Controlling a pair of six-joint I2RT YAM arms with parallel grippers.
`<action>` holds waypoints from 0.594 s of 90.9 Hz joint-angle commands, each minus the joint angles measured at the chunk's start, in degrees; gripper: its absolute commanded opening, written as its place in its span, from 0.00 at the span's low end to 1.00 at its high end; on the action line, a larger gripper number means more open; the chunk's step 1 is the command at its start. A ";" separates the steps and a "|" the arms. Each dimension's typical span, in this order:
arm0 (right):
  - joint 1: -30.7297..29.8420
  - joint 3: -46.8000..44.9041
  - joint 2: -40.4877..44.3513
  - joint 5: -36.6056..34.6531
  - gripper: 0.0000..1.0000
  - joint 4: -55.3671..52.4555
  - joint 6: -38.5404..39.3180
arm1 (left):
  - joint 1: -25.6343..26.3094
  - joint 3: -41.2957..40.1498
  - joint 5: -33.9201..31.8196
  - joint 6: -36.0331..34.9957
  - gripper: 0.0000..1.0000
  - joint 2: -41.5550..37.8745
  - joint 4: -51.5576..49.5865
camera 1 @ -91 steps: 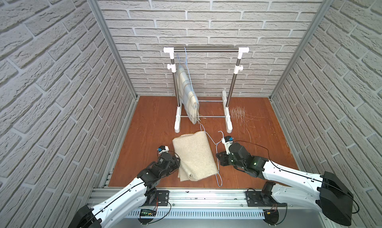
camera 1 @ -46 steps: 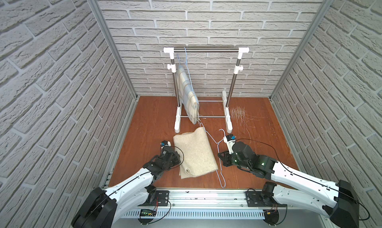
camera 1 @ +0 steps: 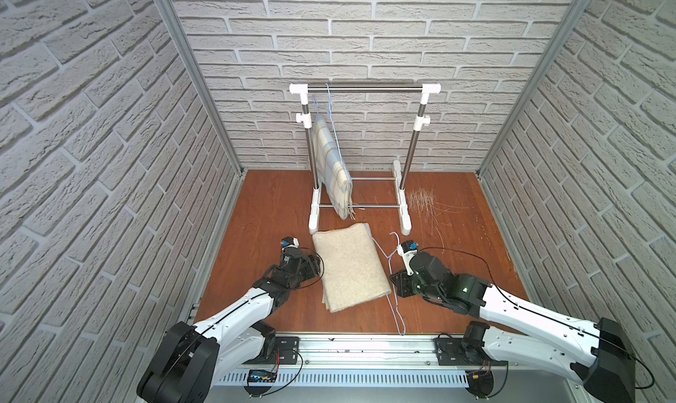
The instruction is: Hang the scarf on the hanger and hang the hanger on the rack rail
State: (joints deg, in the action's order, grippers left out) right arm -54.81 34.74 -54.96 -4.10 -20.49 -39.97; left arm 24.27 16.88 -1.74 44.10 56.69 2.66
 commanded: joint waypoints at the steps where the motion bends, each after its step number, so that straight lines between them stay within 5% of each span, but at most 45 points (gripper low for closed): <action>1: -0.23 3.31 -0.22 -2.01 0.03 -0.12 1.72 | 2.83 4.03 -3.44 -0.56 0.76 -6.82 -5.56; 10: -0.29 4.06 -0.73 -2.07 0.03 -0.16 1.96 | 5.34 7.23 -2.49 3.35 0.75 -11.23 -11.92; 30: -0.22 5.79 -3.35 -1.88 0.03 -0.03 2.94 | 25.84 14.73 -5.99 10.65 0.72 -4.95 -19.56; 54: -0.21 5.94 -4.10 -1.96 0.03 0.47 3.49 | 42.64 16.00 -19.02 30.71 0.70 -9.71 -40.77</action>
State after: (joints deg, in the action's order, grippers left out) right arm -54.81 38.98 -59.00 -4.75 -21.52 -37.50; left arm 62.78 32.36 -12.86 63.81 51.00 -26.52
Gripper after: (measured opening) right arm 0.102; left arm 0.699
